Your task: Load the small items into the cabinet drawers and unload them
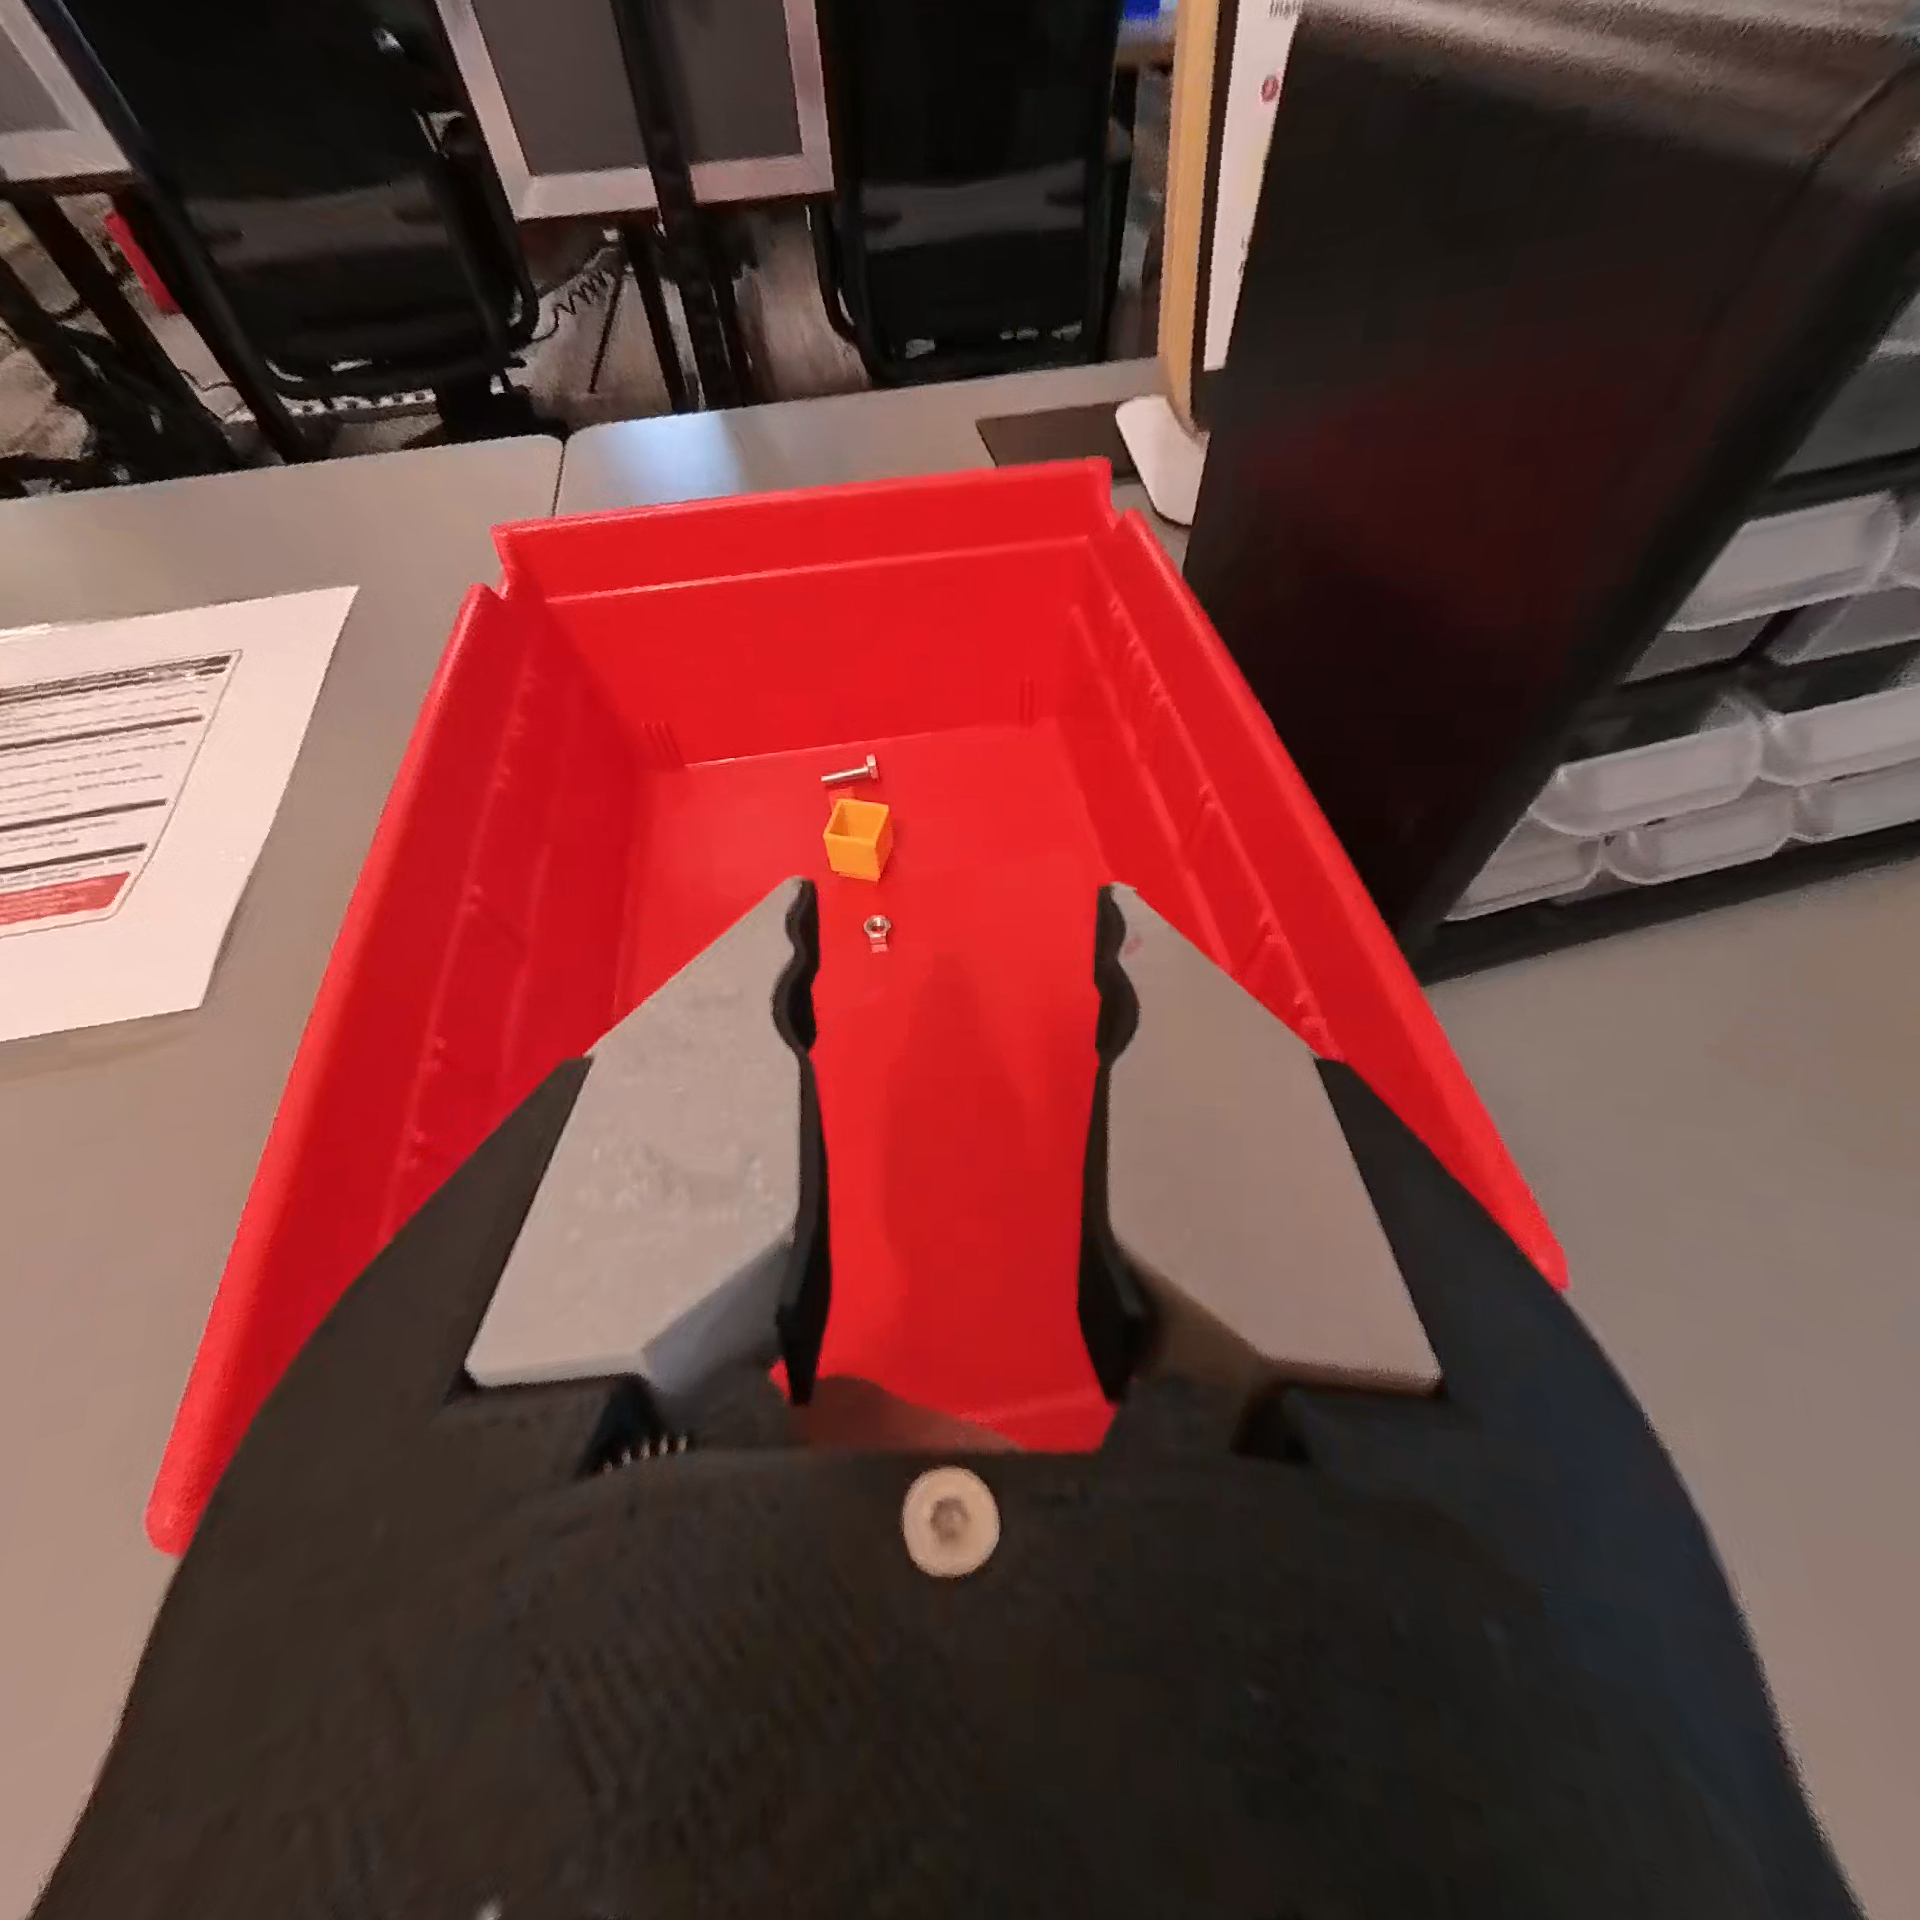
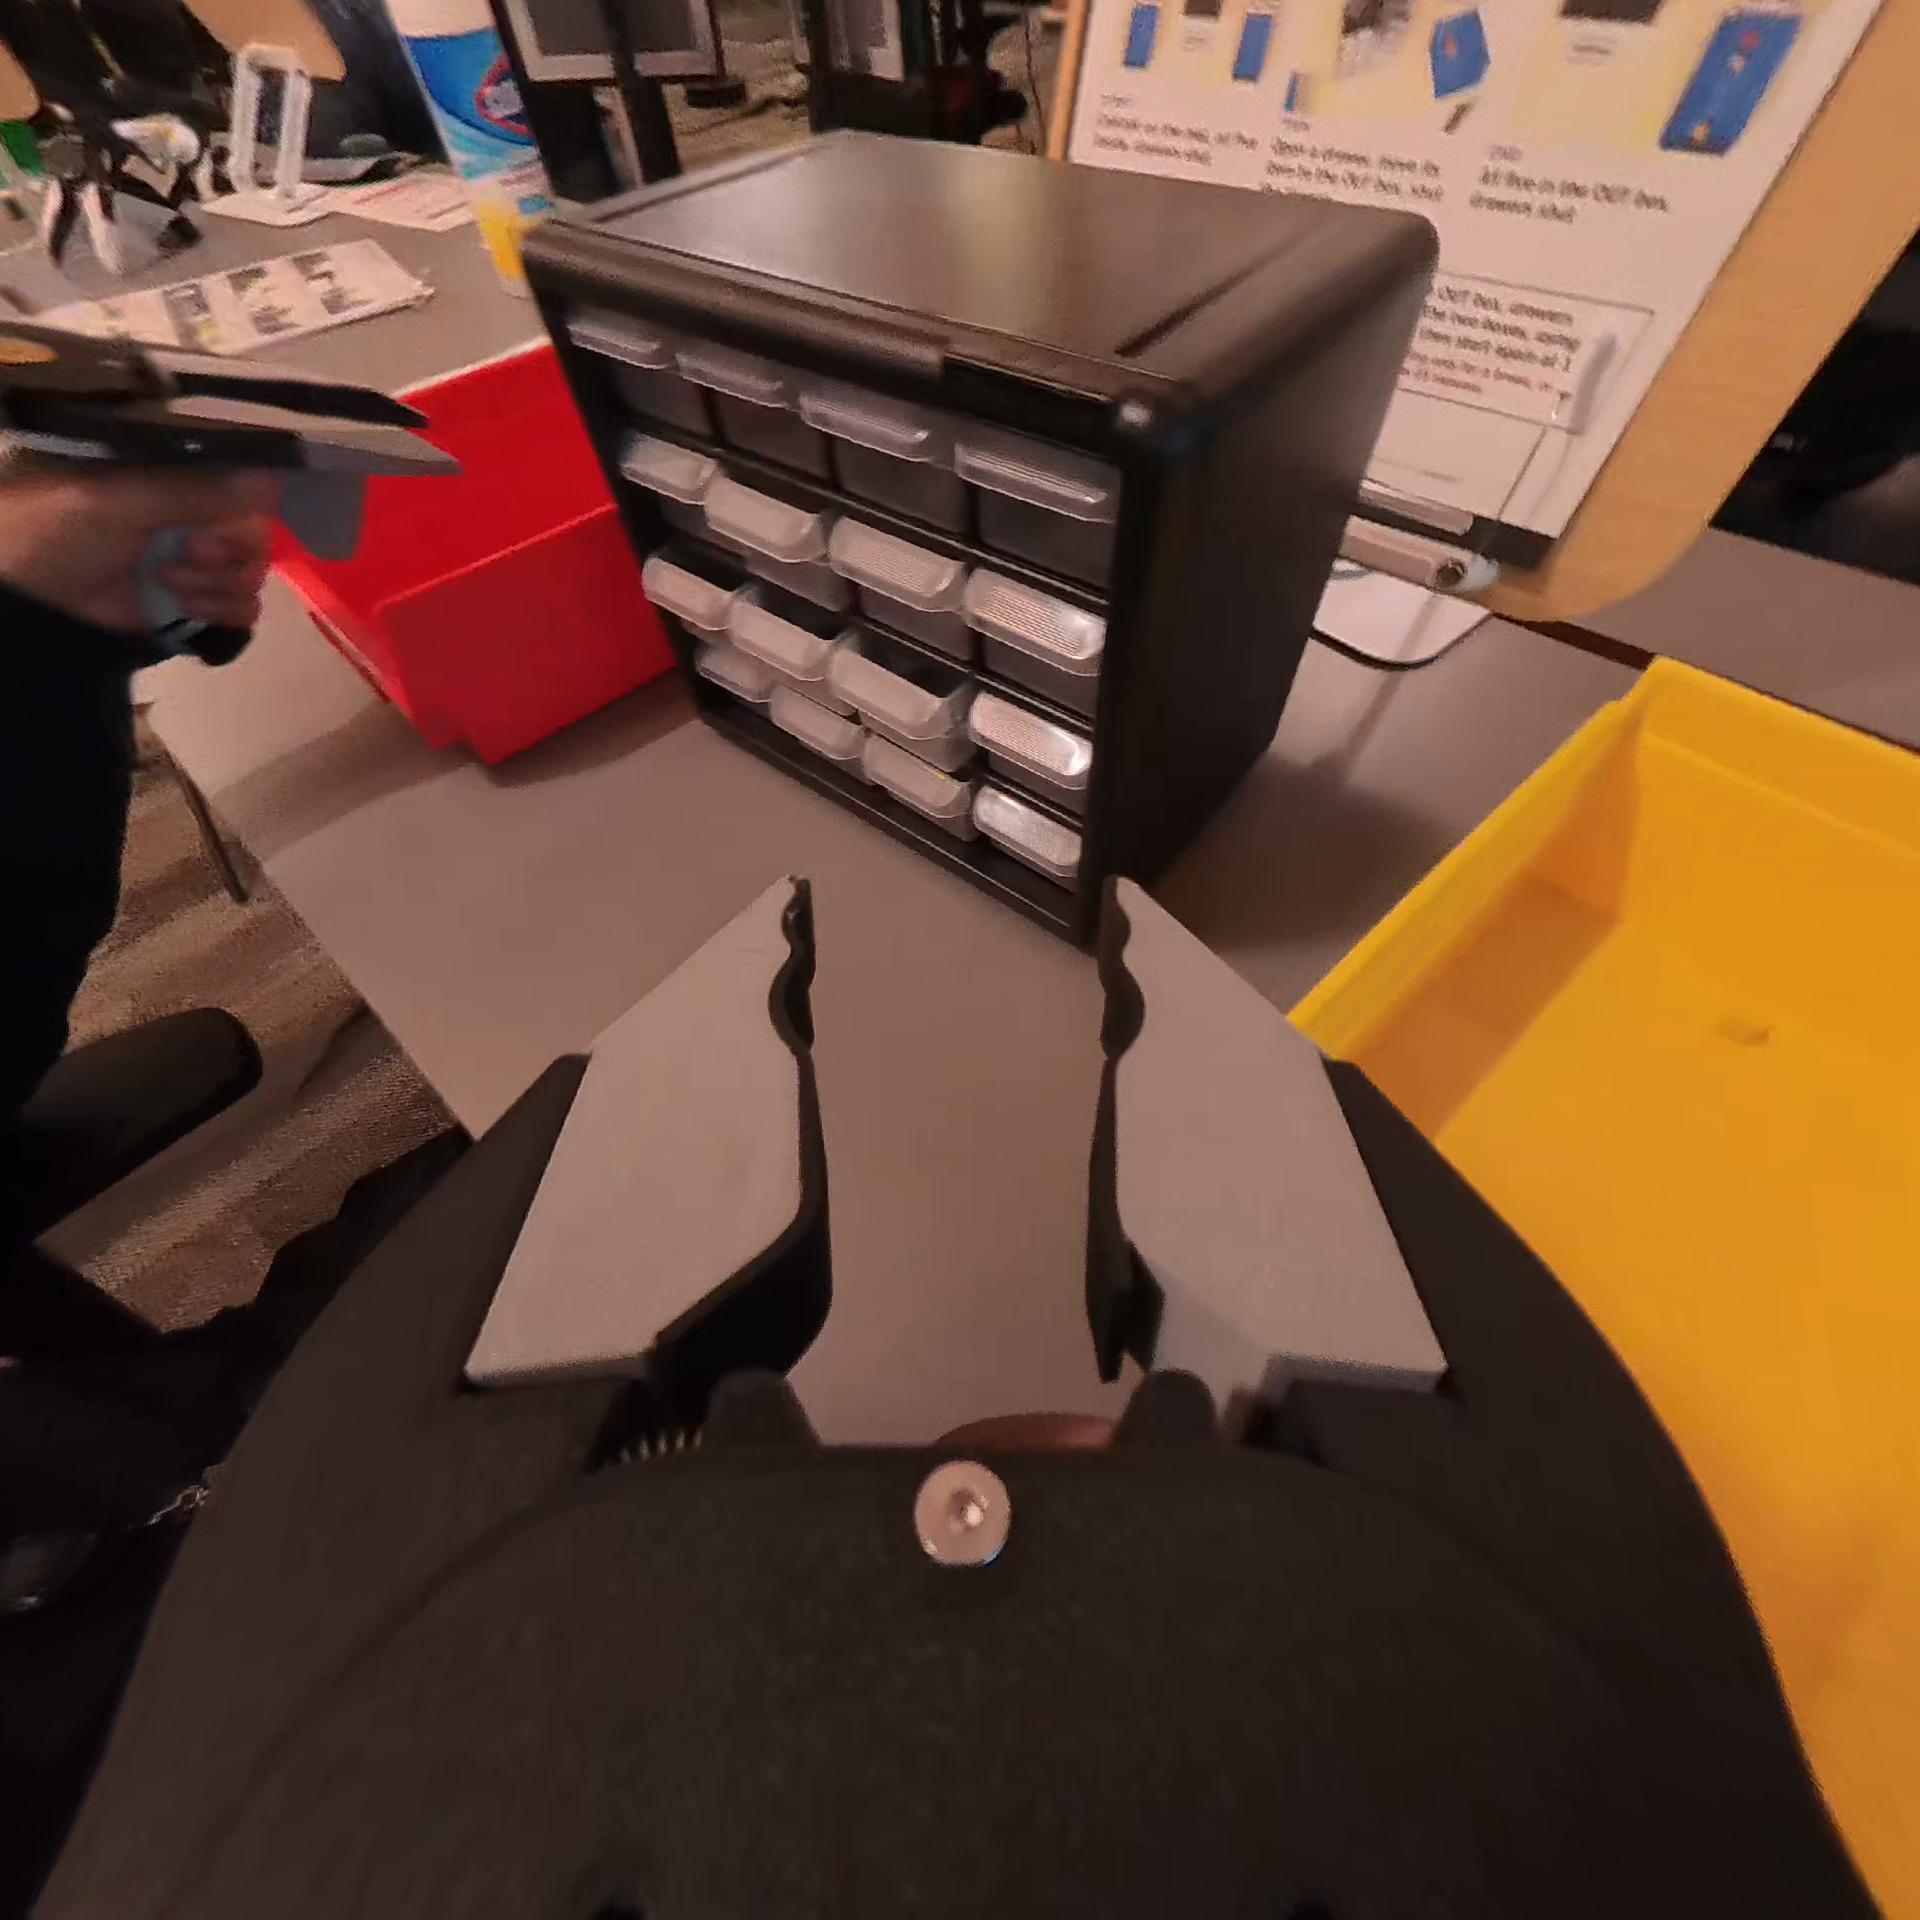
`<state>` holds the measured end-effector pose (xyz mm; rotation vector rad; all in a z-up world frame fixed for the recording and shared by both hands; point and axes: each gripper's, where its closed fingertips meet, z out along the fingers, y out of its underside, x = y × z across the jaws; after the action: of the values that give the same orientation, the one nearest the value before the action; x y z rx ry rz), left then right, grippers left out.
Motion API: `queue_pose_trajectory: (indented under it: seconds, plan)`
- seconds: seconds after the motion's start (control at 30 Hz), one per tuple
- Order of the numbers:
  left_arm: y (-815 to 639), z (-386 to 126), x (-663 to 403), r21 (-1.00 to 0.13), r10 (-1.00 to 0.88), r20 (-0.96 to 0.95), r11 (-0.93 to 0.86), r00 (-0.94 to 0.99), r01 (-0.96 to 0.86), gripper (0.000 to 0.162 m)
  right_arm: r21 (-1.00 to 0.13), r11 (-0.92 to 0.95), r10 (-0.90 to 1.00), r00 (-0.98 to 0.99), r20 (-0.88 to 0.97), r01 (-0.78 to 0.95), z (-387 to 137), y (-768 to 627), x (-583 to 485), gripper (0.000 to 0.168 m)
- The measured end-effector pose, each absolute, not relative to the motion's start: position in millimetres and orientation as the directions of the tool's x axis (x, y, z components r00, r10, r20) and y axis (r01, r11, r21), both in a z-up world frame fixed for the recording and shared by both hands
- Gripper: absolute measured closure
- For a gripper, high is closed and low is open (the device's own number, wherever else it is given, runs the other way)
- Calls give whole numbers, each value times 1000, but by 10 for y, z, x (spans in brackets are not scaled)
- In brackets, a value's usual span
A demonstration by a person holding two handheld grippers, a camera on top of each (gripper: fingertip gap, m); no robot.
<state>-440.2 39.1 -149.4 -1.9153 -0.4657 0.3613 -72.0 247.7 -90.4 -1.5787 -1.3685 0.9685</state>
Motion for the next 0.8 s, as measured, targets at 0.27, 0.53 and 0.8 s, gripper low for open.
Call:
queue_pose_trajectory:
  seconds: [0.27,0.53,0.8]
  plan:
    - [876,-1758,-4772,-748,366,-173,-653,914,120,111,-950,-37,998,61,-19,311,-718,2348,-450,117]
    - [1093,-2325,-5240,-496,353,-209,-842,912,212,111,-962,-19,998,56,-4,272,-591,2346,-301,117]
    - [1130,-2626,-5352,-411,356,-188,-875,915,256,112,-966,-12,1000,29,-4,258,-555,2290,-240,117]
